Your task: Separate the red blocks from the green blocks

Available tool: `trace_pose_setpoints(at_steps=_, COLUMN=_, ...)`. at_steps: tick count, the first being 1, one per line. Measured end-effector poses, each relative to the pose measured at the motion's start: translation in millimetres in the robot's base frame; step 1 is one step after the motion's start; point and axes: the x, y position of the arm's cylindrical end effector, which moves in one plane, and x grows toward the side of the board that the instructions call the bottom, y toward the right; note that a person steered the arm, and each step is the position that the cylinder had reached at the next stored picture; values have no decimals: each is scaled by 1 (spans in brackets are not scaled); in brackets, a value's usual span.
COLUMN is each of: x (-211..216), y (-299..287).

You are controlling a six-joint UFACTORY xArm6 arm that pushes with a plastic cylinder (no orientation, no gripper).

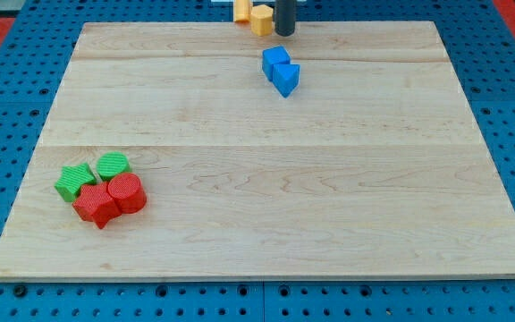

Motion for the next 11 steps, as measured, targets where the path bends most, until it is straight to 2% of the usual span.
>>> trace_pose_setpoints(at_steps=3, x=49, y=-64)
trace_pose_setpoints(at_steps=4, x=106, y=-89)
trace_pose_setpoints(at_steps=6, x=285, y=-89)
trace_pose_setpoints(at_steps=7, x=359, y=-107)
trace_pose_setpoints(at_steps=8, x=393, y=-180)
trace_pose_setpoints(at_steps=9, x=396, y=-266)
trace_pose_setpoints(at_steps=10, x=375, y=-294)
trace_pose_setpoints(at_steps=11, x=351, y=-288)
